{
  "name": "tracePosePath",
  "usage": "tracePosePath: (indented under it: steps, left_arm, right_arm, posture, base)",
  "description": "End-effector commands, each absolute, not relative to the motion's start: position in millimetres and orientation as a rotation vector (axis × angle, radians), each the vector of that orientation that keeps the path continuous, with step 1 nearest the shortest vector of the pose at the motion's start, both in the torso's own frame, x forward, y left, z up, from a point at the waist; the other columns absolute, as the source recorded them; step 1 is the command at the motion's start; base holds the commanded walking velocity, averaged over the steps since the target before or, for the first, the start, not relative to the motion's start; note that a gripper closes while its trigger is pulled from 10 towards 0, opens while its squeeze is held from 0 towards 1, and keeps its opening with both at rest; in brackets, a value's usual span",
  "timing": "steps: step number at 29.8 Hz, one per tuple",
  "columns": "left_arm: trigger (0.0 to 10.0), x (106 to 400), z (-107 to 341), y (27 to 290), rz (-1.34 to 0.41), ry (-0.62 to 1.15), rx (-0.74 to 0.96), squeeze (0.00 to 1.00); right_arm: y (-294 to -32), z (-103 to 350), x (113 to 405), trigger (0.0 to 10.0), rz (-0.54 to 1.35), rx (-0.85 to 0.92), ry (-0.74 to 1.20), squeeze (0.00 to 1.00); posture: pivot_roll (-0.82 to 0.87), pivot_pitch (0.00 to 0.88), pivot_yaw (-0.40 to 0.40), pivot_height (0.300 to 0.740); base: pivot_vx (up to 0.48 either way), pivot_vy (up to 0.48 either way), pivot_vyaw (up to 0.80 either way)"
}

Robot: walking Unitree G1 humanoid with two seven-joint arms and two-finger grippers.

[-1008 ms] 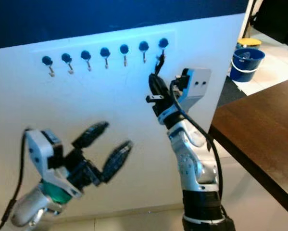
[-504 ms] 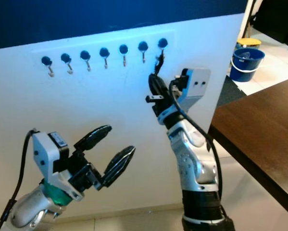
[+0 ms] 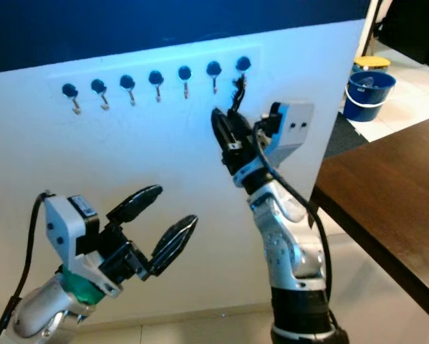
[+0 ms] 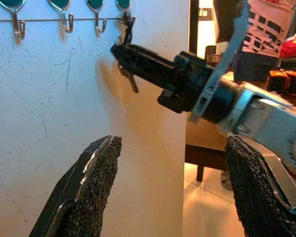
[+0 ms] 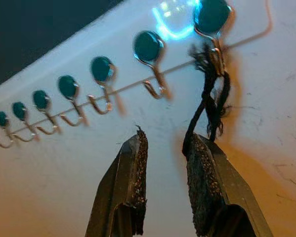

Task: Hang keys on a hook

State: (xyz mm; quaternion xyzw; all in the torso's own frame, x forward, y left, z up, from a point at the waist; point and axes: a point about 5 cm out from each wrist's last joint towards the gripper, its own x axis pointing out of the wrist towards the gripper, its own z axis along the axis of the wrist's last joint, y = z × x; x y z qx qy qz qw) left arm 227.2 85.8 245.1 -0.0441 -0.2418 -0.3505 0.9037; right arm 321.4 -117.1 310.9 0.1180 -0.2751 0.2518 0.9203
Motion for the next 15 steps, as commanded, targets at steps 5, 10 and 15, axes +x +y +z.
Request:
tracePosePath:
  steps: [5,10,15]
  left_arm:
    - [10.0,226.3,245.1,91.5,-0.706,-0.498,-0.106,0.0]
    - [10.0,227.2,245.0,92.5,-0.698,-0.498,-0.111,0.0]
    - [10.0,230.1,245.4,95.1,-0.672,-0.502,-0.117,0.0]
  right_arm:
    - [-112.8,315.0,307.1,10.0,0.541,0.253,-0.637,0.0]
    - [-116.2,316.5,300.5,10.0,0.494,0.233,-0.686,0.0]
    - [-117.4,312.7,301.2,10.0,0.44,0.169,-0.669,0.0]
  posture:
    - [-0.15,0.118,0.242,0.74]
    - [-0.15,0.118,0.245,0.74]
    - [-0.15,0.116,0.248,0.74]
  base:
    - [0.0,0.0,0.0]
    - [0.0,0.0,0.0]
    - [0.0,0.0,0.0]
